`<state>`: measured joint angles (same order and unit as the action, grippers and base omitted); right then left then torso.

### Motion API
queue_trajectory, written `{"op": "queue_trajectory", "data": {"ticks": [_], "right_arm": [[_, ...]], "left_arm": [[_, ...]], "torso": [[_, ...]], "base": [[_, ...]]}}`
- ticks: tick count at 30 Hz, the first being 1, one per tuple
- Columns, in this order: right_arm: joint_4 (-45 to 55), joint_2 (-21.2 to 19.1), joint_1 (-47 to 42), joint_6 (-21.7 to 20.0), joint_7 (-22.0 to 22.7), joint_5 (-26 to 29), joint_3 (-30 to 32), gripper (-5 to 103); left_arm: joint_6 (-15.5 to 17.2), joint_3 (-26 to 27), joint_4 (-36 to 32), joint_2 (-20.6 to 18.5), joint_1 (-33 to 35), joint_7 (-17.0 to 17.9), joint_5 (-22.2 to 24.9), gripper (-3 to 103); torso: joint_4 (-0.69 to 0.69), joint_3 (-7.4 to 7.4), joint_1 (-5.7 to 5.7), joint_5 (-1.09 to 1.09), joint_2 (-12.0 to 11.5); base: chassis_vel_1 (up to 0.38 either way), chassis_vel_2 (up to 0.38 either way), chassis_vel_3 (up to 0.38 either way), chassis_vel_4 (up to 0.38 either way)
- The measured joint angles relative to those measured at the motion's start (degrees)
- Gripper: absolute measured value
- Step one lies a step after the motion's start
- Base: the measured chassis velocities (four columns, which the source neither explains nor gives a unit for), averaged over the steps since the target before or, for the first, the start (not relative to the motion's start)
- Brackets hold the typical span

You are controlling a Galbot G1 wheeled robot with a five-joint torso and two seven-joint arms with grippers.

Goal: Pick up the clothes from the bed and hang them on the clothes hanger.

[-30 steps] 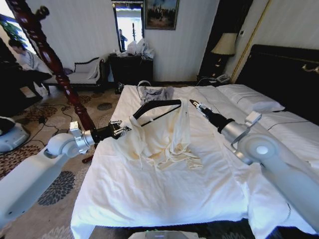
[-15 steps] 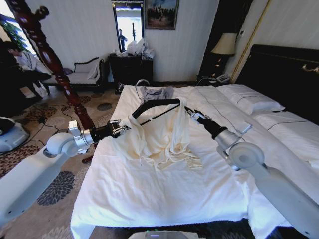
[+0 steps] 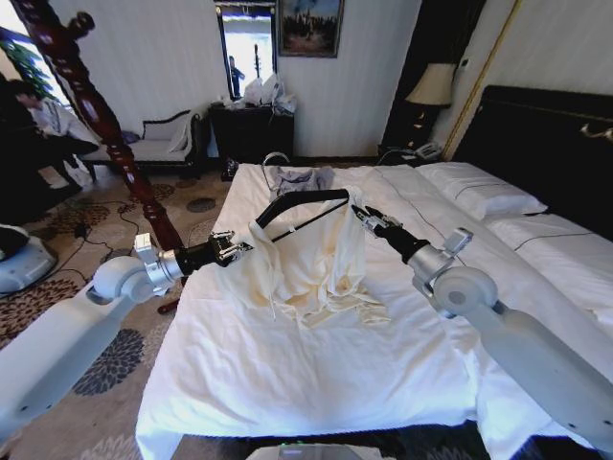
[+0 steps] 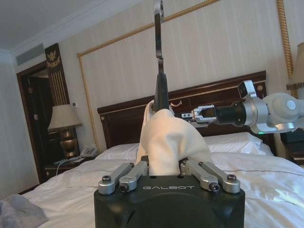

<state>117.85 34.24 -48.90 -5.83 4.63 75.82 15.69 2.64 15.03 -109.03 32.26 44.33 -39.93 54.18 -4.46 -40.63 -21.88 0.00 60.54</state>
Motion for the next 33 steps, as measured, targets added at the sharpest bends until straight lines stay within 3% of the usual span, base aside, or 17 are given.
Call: {"op": "queue_trajectory", "data": {"ticks": [2,3,4,5,8,9,10,11,17,21,25,29,33], "right_arm": [[-0.1,0.0,0.1,0.2,-0.5,-0.2,0.0,46],[-0.2,0.0,0.3,0.3,-0.9,-0.4,0.0,35],[-0.3,0.0,0.5,0.4,-1.2,-0.4,-0.1,35],[-0.3,0.0,0.8,0.5,-1.3,-0.3,-0.1,24],[-0.6,0.0,1.1,0.7,-1.4,-0.2,-0.1,24],[-0.8,0.0,1.4,0.9,-1.5,-0.2,-0.1,14],[-0.9,0.0,1.5,1.0,-1.6,-0.2,-0.1,14],[-1.1,0.0,1.7,1.4,-1.9,-0.2,-0.1,3],[-1.6,-0.5,2.5,2.5,-4.0,-0.2,-0.1,1],[-2.4,-1.0,4.5,5.2,-9.2,-0.7,-0.6,0],[-2.0,-1.4,6.4,8.7,-17.7,-1.7,-1.5,0],[-0.4,-2.0,6.3,10.3,-22.8,-3.0,-2.1,0],[1.2,-2.3,5.4,10.8,-24.9,-4.0,-2.3,0]], "left_arm": [[0.0,0.0,0.0,0.0,0.0,0.0,0.0,20],[0.0,0.0,0.1,0.1,0.0,0.0,0.0,20],[0.0,0.0,0.1,0.1,0.0,0.0,0.0,20],[0.0,0.0,0.2,0.2,0.1,0.0,0.0,20],[-0.1,-0.1,0.3,0.2,0.1,0.0,-0.1,20],[-0.1,-0.1,0.3,0.2,0.1,0.0,-0.1,20],[-0.1,-0.1,0.4,0.2,0.1,-0.1,-0.1,20],[-0.2,-0.1,0.4,0.2,0.1,-0.1,-0.1,20],[-0.2,-0.3,0.7,0.5,-0.1,-0.1,-0.1,20],[-0.2,-0.6,0.9,0.9,-0.2,-0.1,-0.3,20],[0.0,-1.1,1.3,2.2,-0.8,0.2,-0.7,20],[0.4,-1.4,1.8,3.4,-1.5,1.0,-0.7,20],[0.6,-1.5,2.0,4.0,-1.8,1.3,-0.7,20]], "torso": [[0.00,0.00,0.00,0.00,0.0],[0.00,0.00,0.00,0.01,0.0],[0.00,0.00,0.00,0.00,0.0],[0.00,0.00,0.00,0.00,0.0],[0.01,0.00,0.00,0.00,0.0],[0.01,0.00,0.00,0.00,0.0],[0.01,0.00,0.00,0.00,0.0],[0.00,0.00,0.00,0.00,0.0],[0.01,0.00,0.00,0.00,0.0],[0.00,0.00,0.00,0.01,0.0],[0.02,0.00,0.00,-0.01,0.0],[0.00,0.00,-0.01,0.00,0.0],[0.00,0.00,0.00,0.00,0.0]], "base": [[0.000,0.000,0.000,0.000],[0.000,0.000,0.000,0.000],[0.000,0.000,0.000,0.000],[0.000,0.000,0.000,0.000],[0.000,0.000,0.000,0.000],[0.000,0.000,0.000,0.000],[0.000,0.000,0.000,0.000],[0.000,0.000,0.000,0.000],[0.000,0.000,0.000,0.000],[0.000,0.000,0.000,0.000],[0.000,0.000,0.000,0.000],[0.000,0.000,0.000,0.000],[0.000,0.000,0.000,0.000]]}}
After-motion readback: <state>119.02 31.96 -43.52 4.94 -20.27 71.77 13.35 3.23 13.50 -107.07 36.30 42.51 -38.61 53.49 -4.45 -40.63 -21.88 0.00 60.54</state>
